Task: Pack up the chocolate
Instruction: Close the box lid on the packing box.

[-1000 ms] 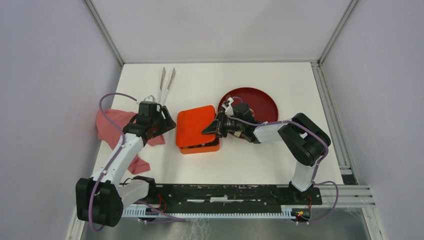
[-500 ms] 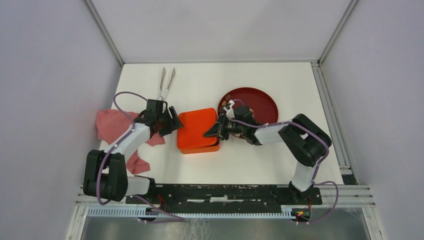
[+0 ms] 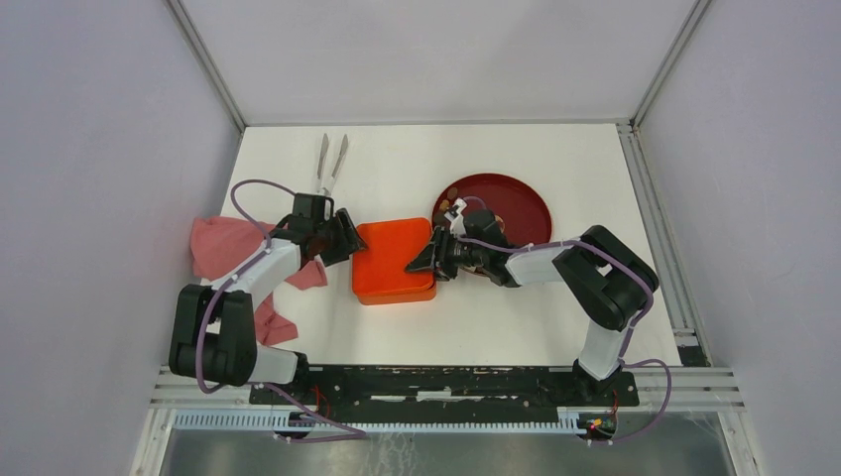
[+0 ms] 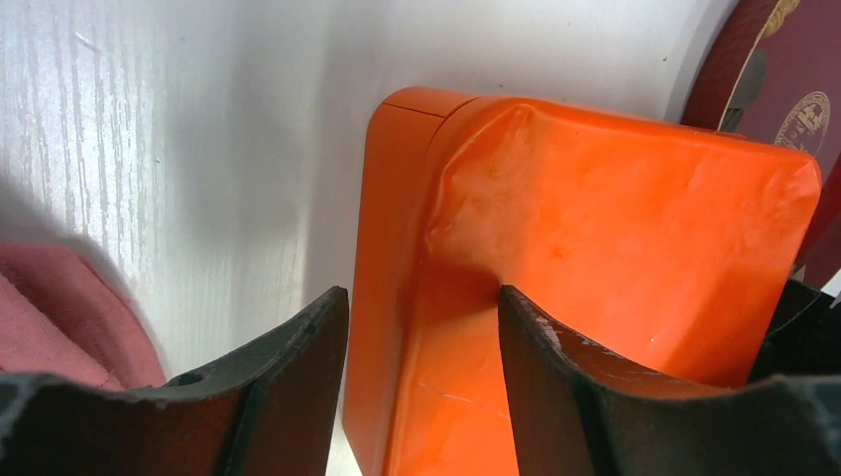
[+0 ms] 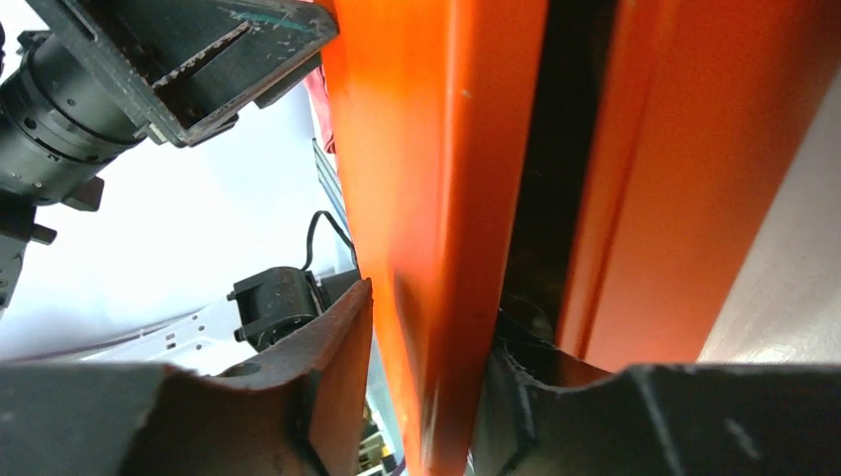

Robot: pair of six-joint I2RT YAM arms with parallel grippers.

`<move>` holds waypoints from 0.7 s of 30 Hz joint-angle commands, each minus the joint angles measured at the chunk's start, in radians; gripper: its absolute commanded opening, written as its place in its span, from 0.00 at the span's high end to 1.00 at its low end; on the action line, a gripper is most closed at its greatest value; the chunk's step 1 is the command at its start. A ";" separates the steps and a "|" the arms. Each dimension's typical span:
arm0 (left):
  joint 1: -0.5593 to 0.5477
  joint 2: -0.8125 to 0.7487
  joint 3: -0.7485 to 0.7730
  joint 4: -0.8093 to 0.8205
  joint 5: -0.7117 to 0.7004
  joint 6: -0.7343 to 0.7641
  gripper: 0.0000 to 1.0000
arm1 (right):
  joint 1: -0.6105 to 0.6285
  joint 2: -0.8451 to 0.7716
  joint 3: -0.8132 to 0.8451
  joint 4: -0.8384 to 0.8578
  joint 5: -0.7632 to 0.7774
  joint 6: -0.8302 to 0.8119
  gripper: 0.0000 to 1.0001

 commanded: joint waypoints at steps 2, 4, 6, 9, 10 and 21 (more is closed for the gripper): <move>-0.002 0.044 0.015 -0.054 -0.058 0.061 0.40 | -0.013 -0.041 0.052 -0.035 0.037 -0.123 0.55; -0.002 0.053 0.018 -0.059 -0.062 0.065 0.40 | -0.017 -0.041 0.073 -0.063 0.040 -0.162 0.54; -0.003 0.063 0.021 -0.064 -0.066 0.067 0.41 | -0.020 -0.038 0.101 -0.116 0.045 -0.223 0.54; -0.002 0.074 0.026 -0.067 -0.068 0.069 0.41 | -0.022 -0.046 0.126 -0.178 0.062 -0.292 0.53; -0.003 0.078 0.026 -0.069 -0.067 0.071 0.41 | -0.023 -0.050 0.132 -0.198 0.068 -0.315 0.53; -0.003 0.100 0.029 -0.071 -0.052 0.079 0.42 | -0.027 -0.097 0.135 -0.313 0.105 -0.428 0.51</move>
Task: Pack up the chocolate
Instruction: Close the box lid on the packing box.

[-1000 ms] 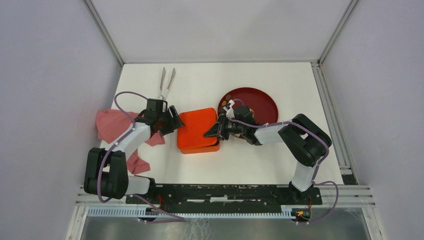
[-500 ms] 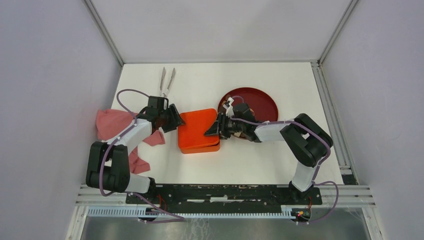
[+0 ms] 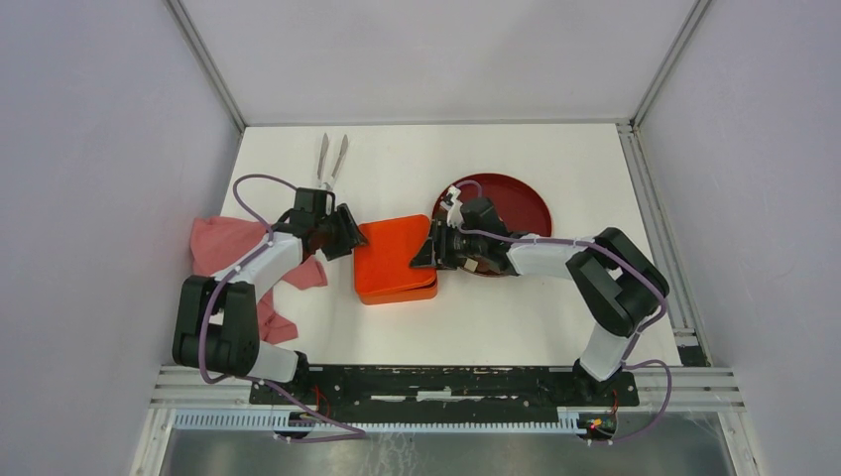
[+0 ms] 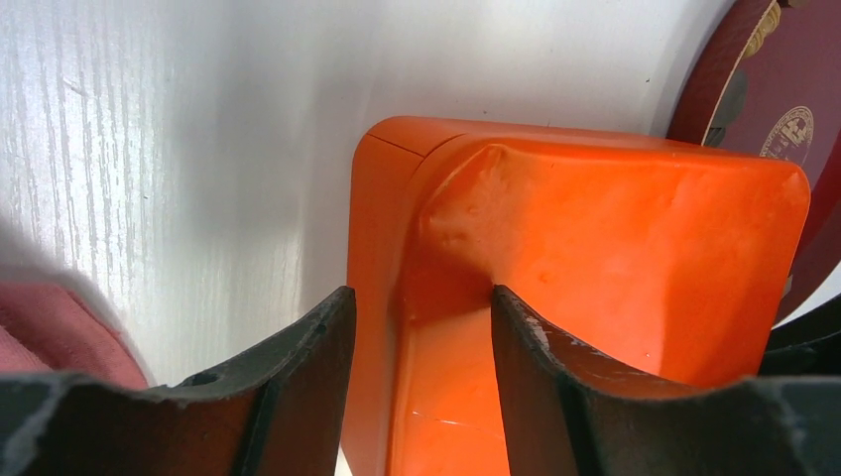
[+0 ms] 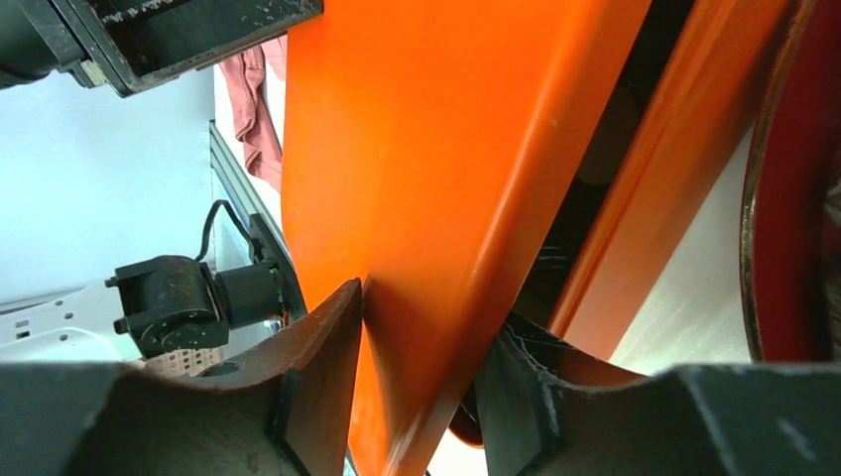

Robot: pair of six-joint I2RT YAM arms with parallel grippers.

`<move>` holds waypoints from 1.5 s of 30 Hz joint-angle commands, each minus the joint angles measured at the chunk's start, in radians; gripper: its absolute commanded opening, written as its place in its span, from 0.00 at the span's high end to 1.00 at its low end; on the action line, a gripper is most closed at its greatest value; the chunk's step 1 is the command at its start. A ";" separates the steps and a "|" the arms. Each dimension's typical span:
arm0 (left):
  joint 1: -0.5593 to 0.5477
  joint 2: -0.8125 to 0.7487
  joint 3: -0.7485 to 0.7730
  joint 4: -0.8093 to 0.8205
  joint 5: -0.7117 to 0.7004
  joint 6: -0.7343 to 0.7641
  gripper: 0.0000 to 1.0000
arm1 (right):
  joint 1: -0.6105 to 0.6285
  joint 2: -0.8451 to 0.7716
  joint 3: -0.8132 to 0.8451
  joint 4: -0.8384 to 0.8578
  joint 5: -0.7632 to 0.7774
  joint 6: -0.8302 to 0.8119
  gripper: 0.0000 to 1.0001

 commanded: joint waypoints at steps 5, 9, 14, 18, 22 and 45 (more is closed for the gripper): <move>-0.005 0.058 -0.013 -0.087 -0.064 0.080 0.42 | -0.017 -0.074 0.026 -0.114 0.076 -0.157 0.46; -0.003 0.062 -0.011 -0.090 -0.066 0.082 0.42 | -0.027 -0.094 0.028 -0.163 0.097 -0.219 0.45; -0.004 0.071 -0.009 -0.091 -0.064 0.083 0.43 | -0.054 -0.126 0.019 -0.215 0.111 -0.291 0.44; -0.006 0.078 -0.008 -0.094 -0.062 0.085 0.43 | -0.076 -0.157 -0.005 -0.241 0.129 -0.341 0.44; -0.008 0.084 -0.005 -0.097 -0.063 0.087 0.43 | -0.098 -0.187 -0.029 -0.256 0.150 -0.385 0.43; -0.039 0.146 0.013 -0.098 -0.060 0.090 0.42 | -0.016 -0.075 0.550 -0.606 0.069 -1.380 0.97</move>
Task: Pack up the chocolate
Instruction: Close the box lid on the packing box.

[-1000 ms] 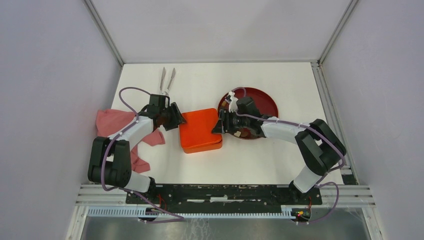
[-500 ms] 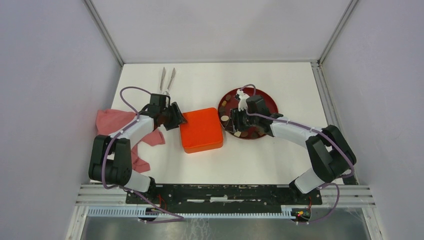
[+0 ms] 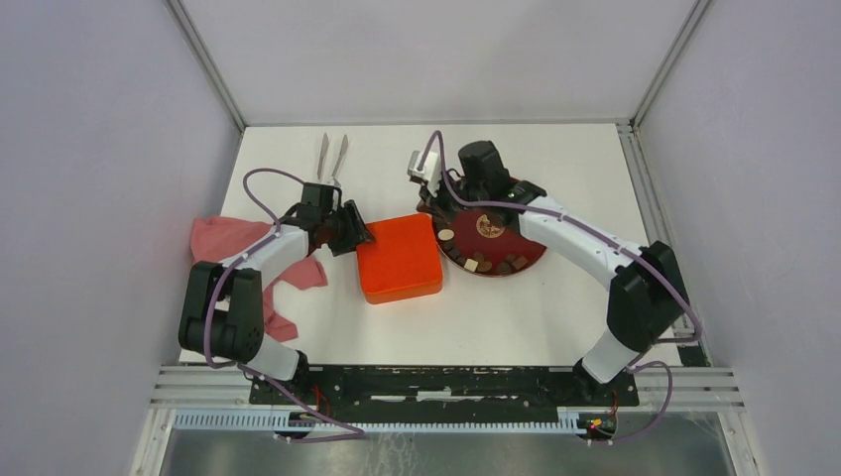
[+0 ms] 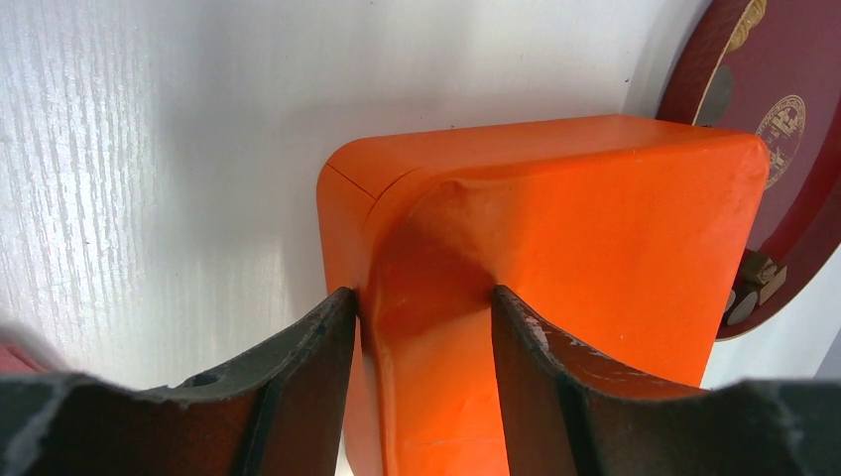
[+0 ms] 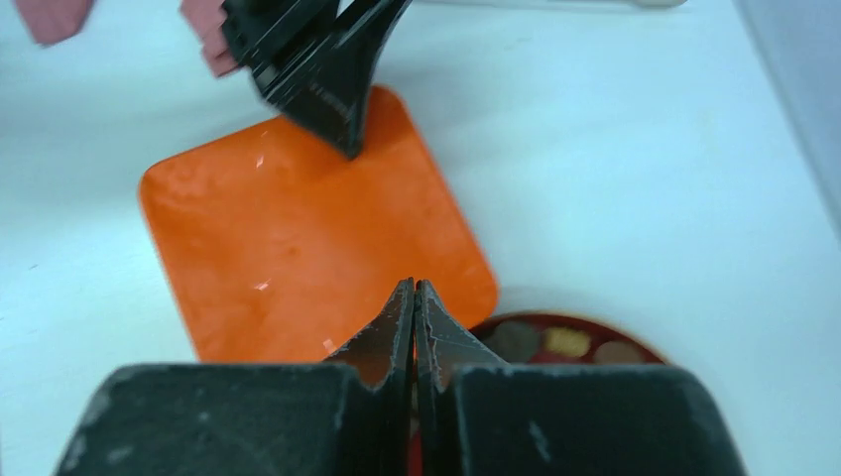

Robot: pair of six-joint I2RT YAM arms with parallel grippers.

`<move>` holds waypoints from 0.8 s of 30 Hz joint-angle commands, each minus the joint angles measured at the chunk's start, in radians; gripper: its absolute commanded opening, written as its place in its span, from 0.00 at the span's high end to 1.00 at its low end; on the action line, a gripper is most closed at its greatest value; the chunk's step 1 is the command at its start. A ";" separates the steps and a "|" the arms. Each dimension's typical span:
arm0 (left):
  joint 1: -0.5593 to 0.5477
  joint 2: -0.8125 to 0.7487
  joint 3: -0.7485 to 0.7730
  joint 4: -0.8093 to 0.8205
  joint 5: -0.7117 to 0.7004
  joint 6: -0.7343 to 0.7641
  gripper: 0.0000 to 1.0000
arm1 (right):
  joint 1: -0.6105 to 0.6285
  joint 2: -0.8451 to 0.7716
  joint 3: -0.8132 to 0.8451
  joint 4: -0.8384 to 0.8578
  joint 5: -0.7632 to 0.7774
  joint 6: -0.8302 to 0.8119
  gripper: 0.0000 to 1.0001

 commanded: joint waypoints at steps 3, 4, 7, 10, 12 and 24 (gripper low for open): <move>-0.015 0.071 -0.036 -0.117 -0.085 0.079 0.42 | 0.021 0.166 0.297 -0.218 0.108 -0.175 0.99; -0.014 0.074 -0.036 -0.117 -0.084 0.080 0.42 | 0.024 0.197 0.326 -0.238 0.112 -0.171 0.99; -0.015 0.076 -0.034 -0.120 -0.082 0.082 0.42 | 0.034 0.284 0.354 -0.292 0.139 -0.166 1.00; -0.015 0.076 -0.033 -0.124 -0.082 0.087 0.42 | 0.039 0.367 0.317 -0.316 0.186 -0.177 1.00; -0.015 0.075 -0.033 -0.126 -0.082 0.087 0.42 | 0.039 0.411 0.288 -0.315 0.241 -0.180 1.00; -0.018 0.077 -0.028 -0.130 -0.075 0.093 0.42 | 0.038 0.328 0.479 -0.502 0.019 -0.271 0.97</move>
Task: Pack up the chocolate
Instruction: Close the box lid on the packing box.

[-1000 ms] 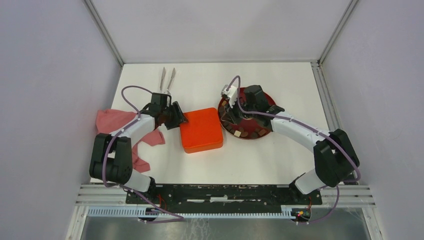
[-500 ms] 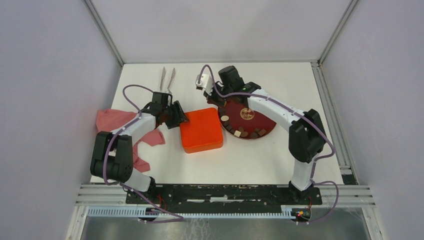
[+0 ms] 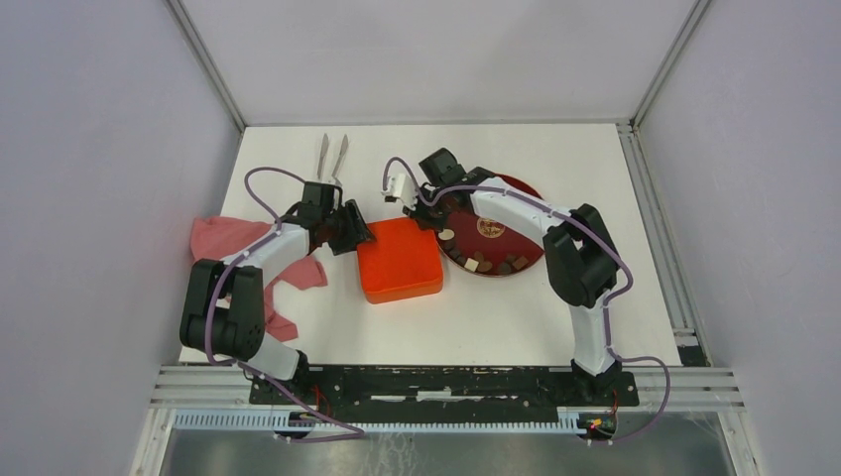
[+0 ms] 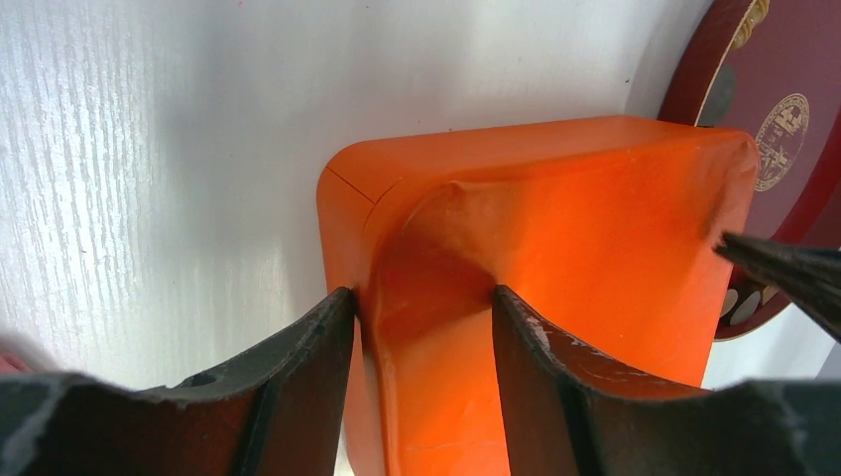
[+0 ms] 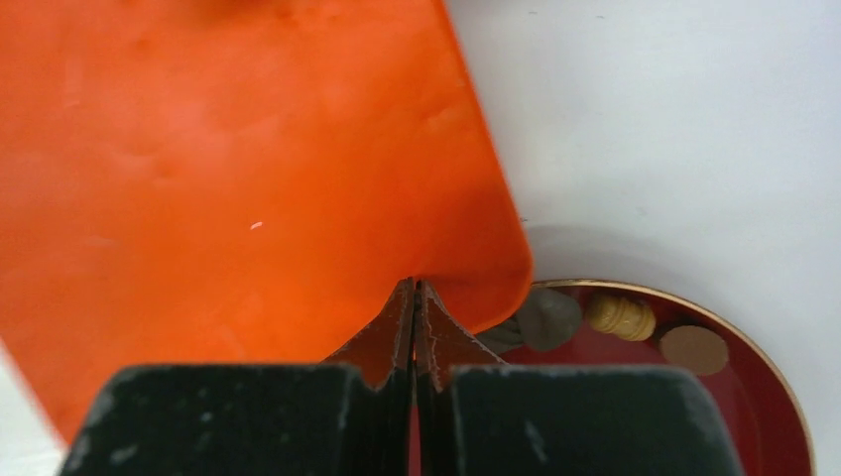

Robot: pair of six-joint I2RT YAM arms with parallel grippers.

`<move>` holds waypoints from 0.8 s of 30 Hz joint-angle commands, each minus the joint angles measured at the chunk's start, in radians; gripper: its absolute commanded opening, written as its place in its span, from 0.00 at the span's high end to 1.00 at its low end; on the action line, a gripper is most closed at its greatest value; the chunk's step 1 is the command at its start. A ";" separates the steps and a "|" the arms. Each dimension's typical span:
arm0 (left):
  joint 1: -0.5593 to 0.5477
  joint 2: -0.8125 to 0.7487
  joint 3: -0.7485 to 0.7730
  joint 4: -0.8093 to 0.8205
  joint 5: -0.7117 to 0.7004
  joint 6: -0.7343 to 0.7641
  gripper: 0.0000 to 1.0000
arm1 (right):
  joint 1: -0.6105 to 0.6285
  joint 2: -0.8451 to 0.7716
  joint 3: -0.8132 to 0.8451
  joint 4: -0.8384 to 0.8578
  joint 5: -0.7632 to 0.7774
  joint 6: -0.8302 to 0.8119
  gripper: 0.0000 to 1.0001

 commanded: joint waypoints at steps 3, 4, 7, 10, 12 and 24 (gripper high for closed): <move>-0.016 0.069 -0.030 -0.135 -0.077 0.091 0.42 | 0.000 -0.231 0.118 -0.201 -0.291 -0.104 0.96; -0.015 0.071 -0.029 -0.137 -0.079 0.092 0.42 | 0.003 -0.269 0.095 -0.197 -0.316 -0.112 0.96; -0.016 0.071 -0.026 -0.140 -0.080 0.094 0.42 | 0.025 -0.384 -0.015 -0.173 -0.344 -0.127 0.97; -0.016 0.074 -0.027 -0.140 -0.076 0.095 0.42 | 0.077 -0.447 -0.155 -0.151 -0.256 -0.152 0.97; -0.017 0.078 -0.027 -0.140 -0.074 0.095 0.42 | 0.090 -0.453 -0.267 -0.126 -0.214 -0.167 0.97; -0.017 0.076 -0.030 -0.141 -0.064 0.099 0.42 | 0.091 -0.258 -0.499 -0.068 -0.035 -0.174 1.00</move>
